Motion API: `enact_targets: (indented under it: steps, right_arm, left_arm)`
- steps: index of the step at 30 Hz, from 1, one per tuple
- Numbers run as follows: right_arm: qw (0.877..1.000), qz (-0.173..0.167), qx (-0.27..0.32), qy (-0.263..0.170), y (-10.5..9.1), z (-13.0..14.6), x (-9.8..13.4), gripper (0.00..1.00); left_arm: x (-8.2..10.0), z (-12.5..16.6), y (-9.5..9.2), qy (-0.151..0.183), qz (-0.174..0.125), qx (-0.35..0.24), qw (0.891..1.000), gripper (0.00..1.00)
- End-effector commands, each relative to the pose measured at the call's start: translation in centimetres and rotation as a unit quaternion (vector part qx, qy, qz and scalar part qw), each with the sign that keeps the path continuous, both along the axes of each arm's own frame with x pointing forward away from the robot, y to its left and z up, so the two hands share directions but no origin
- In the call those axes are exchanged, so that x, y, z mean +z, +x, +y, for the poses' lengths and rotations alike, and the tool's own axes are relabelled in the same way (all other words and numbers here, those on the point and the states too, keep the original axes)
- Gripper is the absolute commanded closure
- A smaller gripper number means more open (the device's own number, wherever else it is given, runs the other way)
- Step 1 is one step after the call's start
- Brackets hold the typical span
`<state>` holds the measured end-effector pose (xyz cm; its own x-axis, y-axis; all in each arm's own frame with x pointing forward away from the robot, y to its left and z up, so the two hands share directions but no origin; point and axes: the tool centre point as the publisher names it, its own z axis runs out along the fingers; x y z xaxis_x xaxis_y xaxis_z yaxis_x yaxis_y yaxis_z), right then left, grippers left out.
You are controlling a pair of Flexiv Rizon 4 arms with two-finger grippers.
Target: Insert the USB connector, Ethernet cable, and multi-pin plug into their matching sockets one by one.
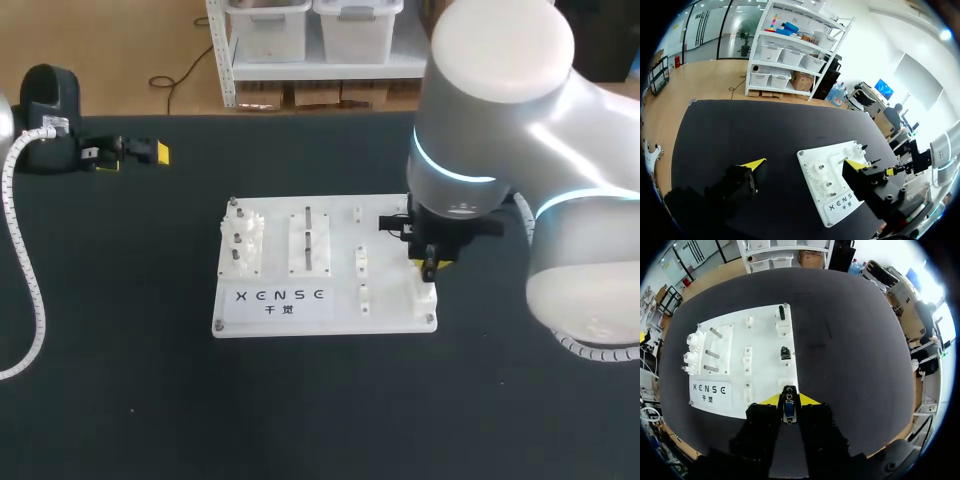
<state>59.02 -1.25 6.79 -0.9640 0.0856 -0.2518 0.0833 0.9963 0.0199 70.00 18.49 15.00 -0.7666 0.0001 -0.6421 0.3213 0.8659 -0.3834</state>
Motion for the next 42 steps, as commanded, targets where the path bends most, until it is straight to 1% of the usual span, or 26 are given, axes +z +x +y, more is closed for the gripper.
enact_targets:
  steps: [1,17,32,42]
  right_arm:
    - [1.0,0.003,0.001,0.0,-0.1,0.3,-0.3,1.0]
    - [1.0,0.005,-0.009,-0.005,-0.1,-0.3,-0.7,1.0]
    - [1.0,-0.003,-0.003,0.006,0.6,0.2,0.4,1.0]
    - [1.0,-0.001,-0.002,0.003,0.6,0.1,0.3,1.0]
  left_arm:
    - [0.0,0.0,0.0,0.0,0.0,0.0,1.0,0.0]
    - [0.0,0.0,0.0,0.0,0.0,0.0,1.0,0.0]
    - [0.0,0.0,0.0,0.0,0.0,0.0,1.0,0.0]
    - [0.0,0.0,0.0,0.0,0.0,0.0,1.0,0.0]
